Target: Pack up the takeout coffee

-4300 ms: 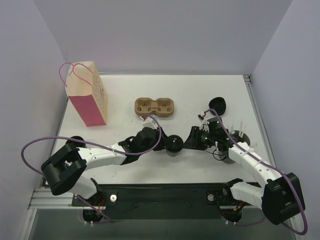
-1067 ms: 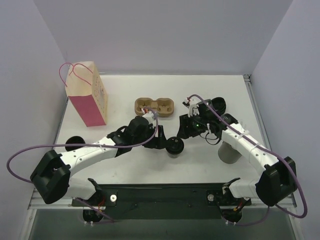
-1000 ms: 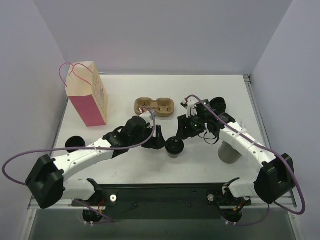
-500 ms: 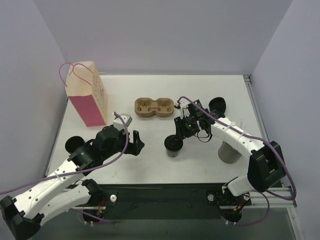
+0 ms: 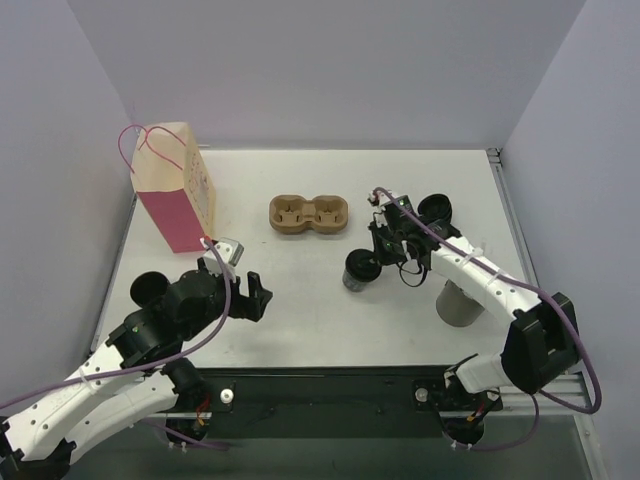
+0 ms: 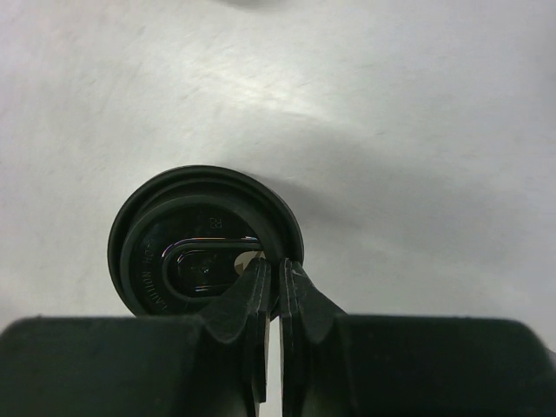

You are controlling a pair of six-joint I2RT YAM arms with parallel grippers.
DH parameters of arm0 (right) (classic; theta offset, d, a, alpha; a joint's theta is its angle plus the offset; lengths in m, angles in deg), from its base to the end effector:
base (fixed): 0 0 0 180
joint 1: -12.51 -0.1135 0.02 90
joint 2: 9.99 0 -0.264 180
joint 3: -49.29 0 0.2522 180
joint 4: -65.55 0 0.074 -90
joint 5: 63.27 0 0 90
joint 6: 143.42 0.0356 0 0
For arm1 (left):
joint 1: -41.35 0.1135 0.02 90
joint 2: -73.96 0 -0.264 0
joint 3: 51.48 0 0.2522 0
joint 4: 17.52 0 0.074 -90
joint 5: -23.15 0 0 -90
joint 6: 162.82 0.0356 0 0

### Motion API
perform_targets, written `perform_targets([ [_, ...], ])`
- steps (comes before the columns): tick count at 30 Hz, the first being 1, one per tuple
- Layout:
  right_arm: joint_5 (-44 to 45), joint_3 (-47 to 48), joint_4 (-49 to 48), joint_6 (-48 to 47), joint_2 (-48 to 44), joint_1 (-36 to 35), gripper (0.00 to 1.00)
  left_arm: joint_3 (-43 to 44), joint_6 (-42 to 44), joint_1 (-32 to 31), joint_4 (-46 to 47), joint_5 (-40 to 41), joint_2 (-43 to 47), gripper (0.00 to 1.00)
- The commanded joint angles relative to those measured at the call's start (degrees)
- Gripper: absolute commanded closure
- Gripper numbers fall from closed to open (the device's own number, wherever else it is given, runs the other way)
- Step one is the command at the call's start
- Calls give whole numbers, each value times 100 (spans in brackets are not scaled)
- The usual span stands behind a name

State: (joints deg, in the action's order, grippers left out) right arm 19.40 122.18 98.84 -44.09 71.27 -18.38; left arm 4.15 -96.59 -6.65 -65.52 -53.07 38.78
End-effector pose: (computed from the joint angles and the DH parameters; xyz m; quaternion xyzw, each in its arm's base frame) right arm 0.2646 0.1636 0.2651 -0.1960 0.8895 0.1953 0.3636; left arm 0.0978 -0.0960 0.3035 0.1174 0.8431 -0.2186 0.4771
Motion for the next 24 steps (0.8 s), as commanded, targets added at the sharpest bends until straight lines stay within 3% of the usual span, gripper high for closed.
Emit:
perform_targets([
  [1, 1391, 248, 252, 421, -487, 452, 100, 41, -93, -305, -171, 599, 301, 6],
  [6, 2060, 379, 393, 456, -462, 1058, 100, 41, -163, -420, -250, 854, 459, 5],
  [21, 1805, 617, 701, 790, 435, 1745, 100, 23, -128, -455, -276, 881, 407, 4],
  [24, 1884, 591, 693, 799, 427, 1806, 92, 32, -128, -472, -285, 898, 389, 4],
])
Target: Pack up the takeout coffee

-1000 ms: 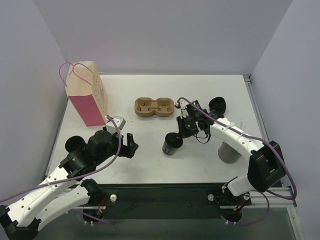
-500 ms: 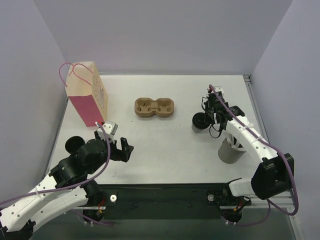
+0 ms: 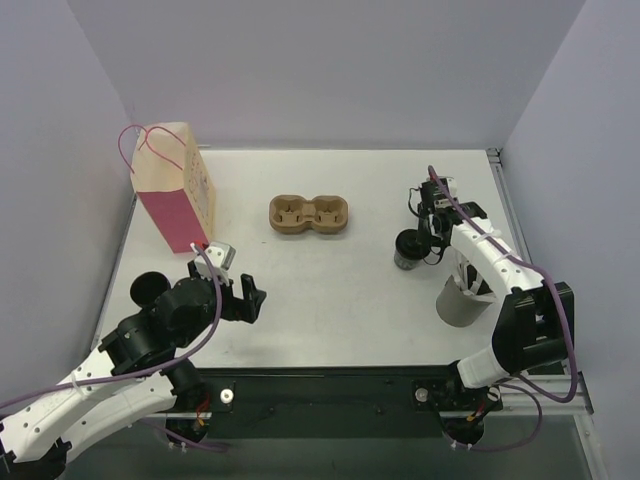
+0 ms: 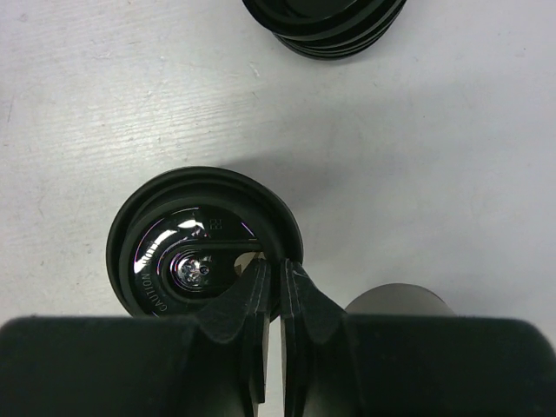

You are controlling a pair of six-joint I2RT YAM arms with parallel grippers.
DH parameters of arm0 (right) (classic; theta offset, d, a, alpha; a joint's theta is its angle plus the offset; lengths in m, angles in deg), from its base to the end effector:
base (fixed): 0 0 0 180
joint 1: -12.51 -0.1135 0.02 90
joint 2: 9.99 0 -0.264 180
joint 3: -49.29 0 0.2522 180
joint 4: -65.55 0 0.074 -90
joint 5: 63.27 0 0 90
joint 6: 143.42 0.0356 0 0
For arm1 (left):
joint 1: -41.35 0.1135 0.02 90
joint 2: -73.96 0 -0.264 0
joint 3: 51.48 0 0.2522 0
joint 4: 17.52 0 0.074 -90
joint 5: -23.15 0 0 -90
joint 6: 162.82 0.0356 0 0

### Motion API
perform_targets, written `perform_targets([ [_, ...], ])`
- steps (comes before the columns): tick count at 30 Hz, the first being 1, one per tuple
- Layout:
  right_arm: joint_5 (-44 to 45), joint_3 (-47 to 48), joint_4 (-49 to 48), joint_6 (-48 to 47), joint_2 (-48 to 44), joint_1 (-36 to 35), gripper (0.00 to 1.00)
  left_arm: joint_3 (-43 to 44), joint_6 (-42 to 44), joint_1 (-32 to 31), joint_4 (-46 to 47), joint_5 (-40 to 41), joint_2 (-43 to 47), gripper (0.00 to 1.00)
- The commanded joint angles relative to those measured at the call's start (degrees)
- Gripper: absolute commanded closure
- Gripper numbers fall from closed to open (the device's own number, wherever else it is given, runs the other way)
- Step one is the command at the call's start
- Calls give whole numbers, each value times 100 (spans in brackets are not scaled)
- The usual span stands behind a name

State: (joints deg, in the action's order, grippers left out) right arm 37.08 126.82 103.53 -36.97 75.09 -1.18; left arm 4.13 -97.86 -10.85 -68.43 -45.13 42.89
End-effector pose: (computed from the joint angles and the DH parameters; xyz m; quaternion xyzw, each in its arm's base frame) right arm 0.3161 0.0704 0.2656 0.0563 0.9208 0.0174 0.3856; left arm 0.0835 -0.0861 0.3069 0.0994 0.8345 -0.1981 0.5044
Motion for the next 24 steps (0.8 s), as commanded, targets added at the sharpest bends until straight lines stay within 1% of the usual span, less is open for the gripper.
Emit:
perform_targets([
  [1, 125, 127, 205, 95, 27, 121, 90, 26, -1, -53, -12, 114, -13, 4],
  [2, 125, 153, 214, 87, 18, 130, 84, 43, -1, -44, -12, 140, -22, 4],
  [5, 38, 223, 223, 104, -70, 139, 72, 52, -1, -44, -38, 219, 4, 4],
  [6, -15, 241, 240, 104, -105, 139, 70, 52, -27, -53, -56, 341, 4, 3],
  [8, -207, 303, 284, 96, -263, 139, 64, 104, -89, -44, -56, 491, 40, 3],
  [9, -278, 399, 354, 78, -333, 139, 61, 192, -115, -35, -91, 709, 22, 3],
  [10, -323, 434, 407, 69, -473, 139, 55, 314, -124, -44, -204, 824, -91, 3],
  [12, -489, 505, 495, 87, -658, 121, 50, 911, -11, -9, -319, 1175, -311, 3],
  [13, -577, 496, 521, 87, -859, 113, 46, 1148, 68, 8, -459, 1325, -651, 3],
  [14, -639, 514, 582, 113, -974, 78, 45, 1725, 252, 61, -547, 1492, -864, 3],
  [15, -726, 488, 609, 113, -1097, 51, 43, 1974, 402, 131, -661, 1746, -1083, 4],
  [16, -753, 453, 618, 122, -1325, 7, 41, 2264, 560, 210, -697, 1844, -1564, 5],
  [17, -797, 426, 662, 131, -1466, -19, 41, 2519, 848, 533, -732, 1906, -1812, 6],
  [18, -946, 356, 662, 139, -1720, -98, 39, 3026, 973, 771, -802, 1837, -2041, 7],
  [19, -982, 330, 688, 139, -1853, -159, 38, 3240, 1114, 1017, -829, 1741, -2461, 8],
  [20, -1182, 286, 697, 105, -1976, -212, 37, 3416, 1202, 1620, -812, 1392, -2639, 10],
  [21, -1254, 242, 715, 78, -2239, -395, 36, 3749, 1281, 1869, -733, 1223, -2798, 13],
  [23, -1307, 101, 715, 95, -2486, -624, 34, 4023, 1554, 2371, -637, 828, -3246, 14],
  [24, -1316, 66, 724, 104, -2687, -861, 33, 4355, 1589, 2791, -645, 756, -3578, 15],
])
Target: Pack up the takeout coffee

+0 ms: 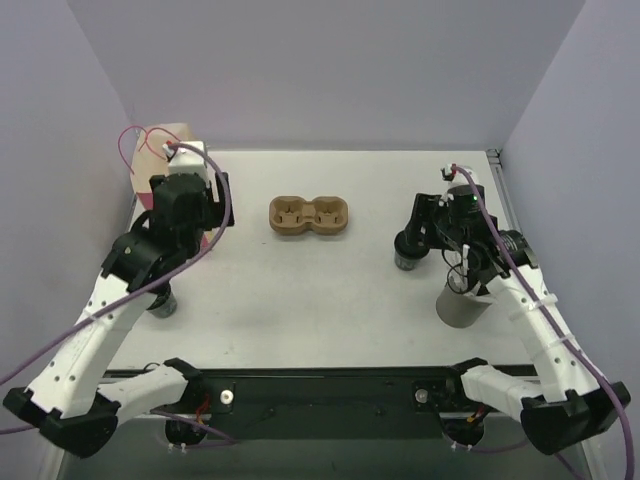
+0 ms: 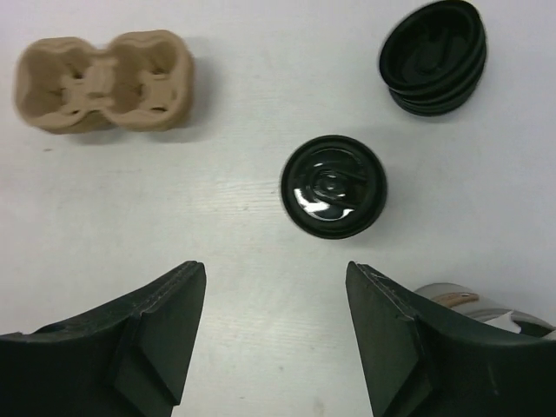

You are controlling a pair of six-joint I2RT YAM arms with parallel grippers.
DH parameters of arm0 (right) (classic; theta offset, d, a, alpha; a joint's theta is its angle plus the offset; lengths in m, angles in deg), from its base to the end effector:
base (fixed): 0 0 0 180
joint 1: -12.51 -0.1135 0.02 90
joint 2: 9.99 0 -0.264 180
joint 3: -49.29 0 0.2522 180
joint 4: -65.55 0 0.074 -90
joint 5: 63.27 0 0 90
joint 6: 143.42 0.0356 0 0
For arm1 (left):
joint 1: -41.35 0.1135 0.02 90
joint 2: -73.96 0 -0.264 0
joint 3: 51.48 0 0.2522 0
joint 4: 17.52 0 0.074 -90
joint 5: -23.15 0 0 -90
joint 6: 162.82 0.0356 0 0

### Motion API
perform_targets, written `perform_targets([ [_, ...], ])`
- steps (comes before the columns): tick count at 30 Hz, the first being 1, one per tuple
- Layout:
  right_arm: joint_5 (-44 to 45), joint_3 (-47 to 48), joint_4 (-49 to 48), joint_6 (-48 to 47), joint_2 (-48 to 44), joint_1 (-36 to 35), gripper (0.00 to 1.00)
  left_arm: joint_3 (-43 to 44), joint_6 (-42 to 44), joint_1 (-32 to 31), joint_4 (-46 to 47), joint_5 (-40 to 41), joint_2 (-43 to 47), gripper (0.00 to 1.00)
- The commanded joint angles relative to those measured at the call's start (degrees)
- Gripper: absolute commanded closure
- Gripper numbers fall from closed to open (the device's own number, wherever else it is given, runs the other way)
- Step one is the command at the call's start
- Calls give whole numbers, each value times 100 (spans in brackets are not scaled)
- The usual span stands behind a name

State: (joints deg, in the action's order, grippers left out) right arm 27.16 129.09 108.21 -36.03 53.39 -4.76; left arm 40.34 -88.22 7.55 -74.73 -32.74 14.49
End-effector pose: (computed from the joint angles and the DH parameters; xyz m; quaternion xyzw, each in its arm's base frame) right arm 0.2311 0.0716 0.3723 0.0029 0.8491 0.1543 0.5051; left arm 0.1713 -0.0907 0.4323 -0.0270 0.8206 0.0105 0.5708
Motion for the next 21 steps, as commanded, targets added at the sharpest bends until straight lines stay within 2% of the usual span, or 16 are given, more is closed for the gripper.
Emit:
perform_targets([
  [1, -350, -205, 256, 28, -589, -644, 33, 963, 704, 1128, -50, -554, -934, 19],
  [4, -446, -258, 256, 151, -800, -960, 33, 1735, 923, 1648, -191, -747, -1681, 35],
  [7, -517, -267, 265, 177, -853, -1119, 33, 2203, 1073, 2026, -139, -1046, -2226, 42],
  [11, -561, -250, 265, 107, -818, -1173, 34, 2775, 1319, 2413, 2, -1747, -2842, 45],
  [14, -587, -232, 247, 54, -730, -1199, 34, 3318, 1505, 2448, 11, -1872, -3386, 44],
  [21, -553, -267, 203, -95, -502, -1243, 34, 4339, 1461, 2607, -647, -1557, -4599, 50],
])
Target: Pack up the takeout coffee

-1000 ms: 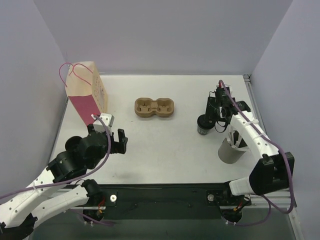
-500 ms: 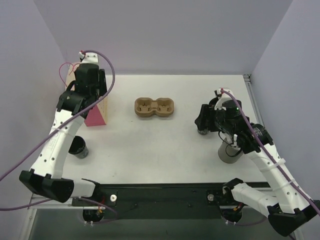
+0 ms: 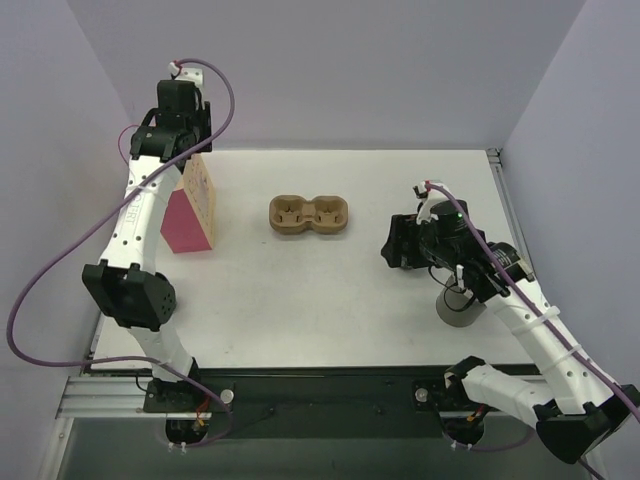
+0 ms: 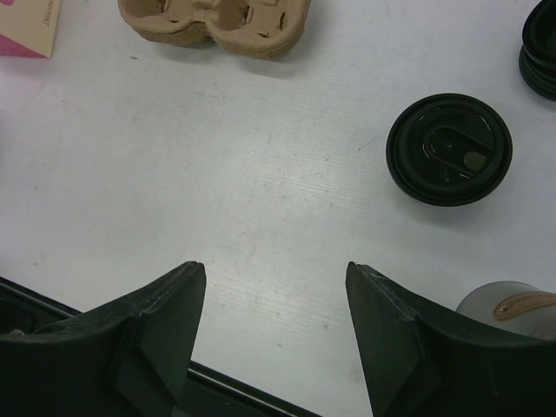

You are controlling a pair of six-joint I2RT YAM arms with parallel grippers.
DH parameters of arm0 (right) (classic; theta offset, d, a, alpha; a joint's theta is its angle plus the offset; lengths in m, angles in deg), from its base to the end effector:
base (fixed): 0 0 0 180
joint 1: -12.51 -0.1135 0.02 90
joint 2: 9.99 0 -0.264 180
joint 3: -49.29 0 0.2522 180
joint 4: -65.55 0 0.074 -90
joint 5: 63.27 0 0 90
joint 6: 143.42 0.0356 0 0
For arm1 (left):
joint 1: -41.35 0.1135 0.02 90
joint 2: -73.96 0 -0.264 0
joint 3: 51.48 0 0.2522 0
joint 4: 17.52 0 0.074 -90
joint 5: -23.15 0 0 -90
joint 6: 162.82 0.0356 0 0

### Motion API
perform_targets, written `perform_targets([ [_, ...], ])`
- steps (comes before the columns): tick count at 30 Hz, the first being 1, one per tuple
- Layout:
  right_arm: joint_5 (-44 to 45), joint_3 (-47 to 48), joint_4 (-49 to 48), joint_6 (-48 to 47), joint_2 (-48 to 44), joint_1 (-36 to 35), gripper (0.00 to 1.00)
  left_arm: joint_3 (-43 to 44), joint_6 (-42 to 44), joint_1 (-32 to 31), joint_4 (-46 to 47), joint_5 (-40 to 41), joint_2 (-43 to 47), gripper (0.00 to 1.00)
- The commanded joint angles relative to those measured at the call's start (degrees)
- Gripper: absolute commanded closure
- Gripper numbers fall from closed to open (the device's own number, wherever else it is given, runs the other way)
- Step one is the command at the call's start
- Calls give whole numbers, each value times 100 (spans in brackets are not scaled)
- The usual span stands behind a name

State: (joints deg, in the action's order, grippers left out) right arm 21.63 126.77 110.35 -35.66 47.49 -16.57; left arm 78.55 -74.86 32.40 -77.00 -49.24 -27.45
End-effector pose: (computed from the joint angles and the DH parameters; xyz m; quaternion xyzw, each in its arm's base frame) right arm 0.1859 0.1070 0.3765 -0.1069 0.8352 0.2483 0.4790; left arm 0.3832 -0.0495 0.4377 -0.0236 0.8625 0.0858 0.4982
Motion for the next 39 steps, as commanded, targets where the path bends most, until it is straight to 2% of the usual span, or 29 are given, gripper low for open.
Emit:
perform_targets([
  [1, 9, -53, -20, -141, 97, -71, 34, 554, 151, 113, -438, 181, -459, 50],
  [5, 53, -71, -46, -229, 141, -63, 34, 441, 169, 113, -351, 392, -556, 50],
  [14, -26, -53, -143, -220, 370, -63, 34, 484, 169, 113, -271, 217, -433, 50],
  [23, -105, -71, -213, -141, 370, -71, 34, 318, 327, 157, -377, 621, -450, 50],
  [31, -78, -106, -231, -132, 423, -71, 34, 801, 257, 148, -562, 261, -231, 50],
  [36, -122, -150, -292, -71, 449, -106, 34, 722, 301, 166, -684, 541, -125, 50],
  [39, -140, -167, -319, -62, 440, -115, 34, 319, 248, 183, -518, 622, 112, 50],
])
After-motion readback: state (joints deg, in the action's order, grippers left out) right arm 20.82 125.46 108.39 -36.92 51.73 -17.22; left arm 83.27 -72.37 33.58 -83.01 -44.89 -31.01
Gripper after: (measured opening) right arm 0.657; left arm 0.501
